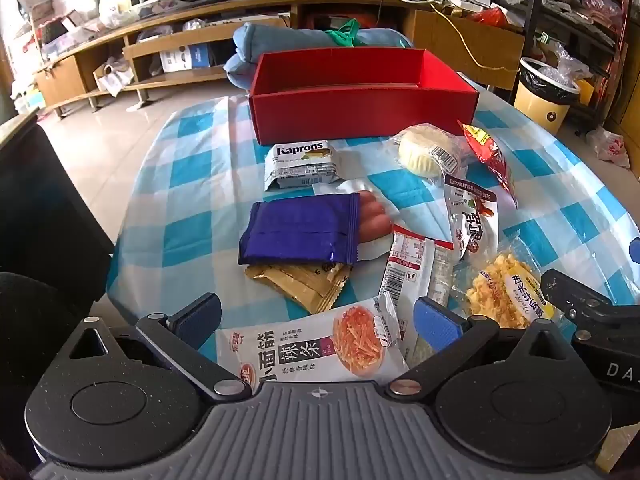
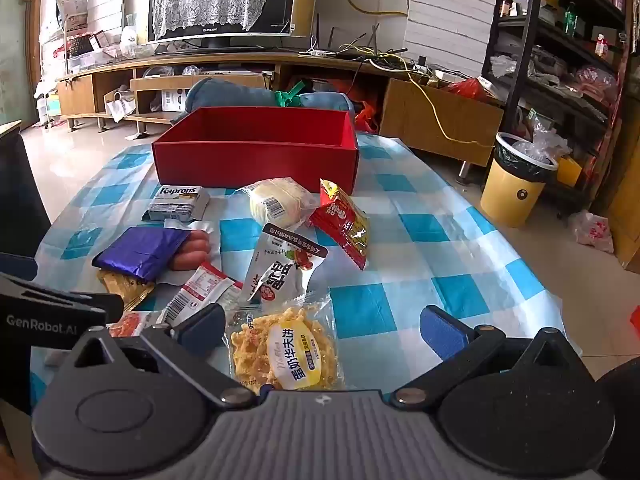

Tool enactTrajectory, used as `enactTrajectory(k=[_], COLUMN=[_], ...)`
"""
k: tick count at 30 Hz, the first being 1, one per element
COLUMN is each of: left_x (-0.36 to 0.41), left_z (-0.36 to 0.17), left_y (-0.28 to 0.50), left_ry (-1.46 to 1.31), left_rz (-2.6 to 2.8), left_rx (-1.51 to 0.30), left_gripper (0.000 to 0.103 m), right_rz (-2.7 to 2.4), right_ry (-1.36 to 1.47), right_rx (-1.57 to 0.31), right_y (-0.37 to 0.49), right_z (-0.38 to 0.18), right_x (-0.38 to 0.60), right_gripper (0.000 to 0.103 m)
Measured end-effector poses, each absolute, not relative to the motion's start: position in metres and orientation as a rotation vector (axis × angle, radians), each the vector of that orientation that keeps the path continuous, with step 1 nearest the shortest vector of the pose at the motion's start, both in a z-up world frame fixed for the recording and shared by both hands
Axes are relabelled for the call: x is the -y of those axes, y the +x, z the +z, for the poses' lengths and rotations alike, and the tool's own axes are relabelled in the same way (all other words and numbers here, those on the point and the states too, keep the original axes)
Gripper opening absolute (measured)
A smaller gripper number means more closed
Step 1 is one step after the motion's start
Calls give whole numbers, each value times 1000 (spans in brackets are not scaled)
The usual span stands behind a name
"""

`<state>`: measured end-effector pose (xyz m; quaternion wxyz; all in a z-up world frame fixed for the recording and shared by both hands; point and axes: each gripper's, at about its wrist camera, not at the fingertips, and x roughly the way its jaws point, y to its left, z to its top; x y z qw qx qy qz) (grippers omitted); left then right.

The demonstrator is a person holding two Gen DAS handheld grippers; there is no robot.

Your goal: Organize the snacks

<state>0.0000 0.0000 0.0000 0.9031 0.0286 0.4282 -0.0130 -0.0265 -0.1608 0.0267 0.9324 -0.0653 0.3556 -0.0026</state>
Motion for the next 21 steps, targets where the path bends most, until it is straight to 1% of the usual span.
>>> enactTrajectory(k=[21], left_x=[-2], left_z=[-13], left_y=[3], left_ry=[62], left_rz=[-26], left_rx=[-956], left_gripper=[103], right_rz=[-7], right_ry=[-156], right_rx=[-764], right_y=[-25], right_z=[23], right_x=[159], right_gripper=[100])
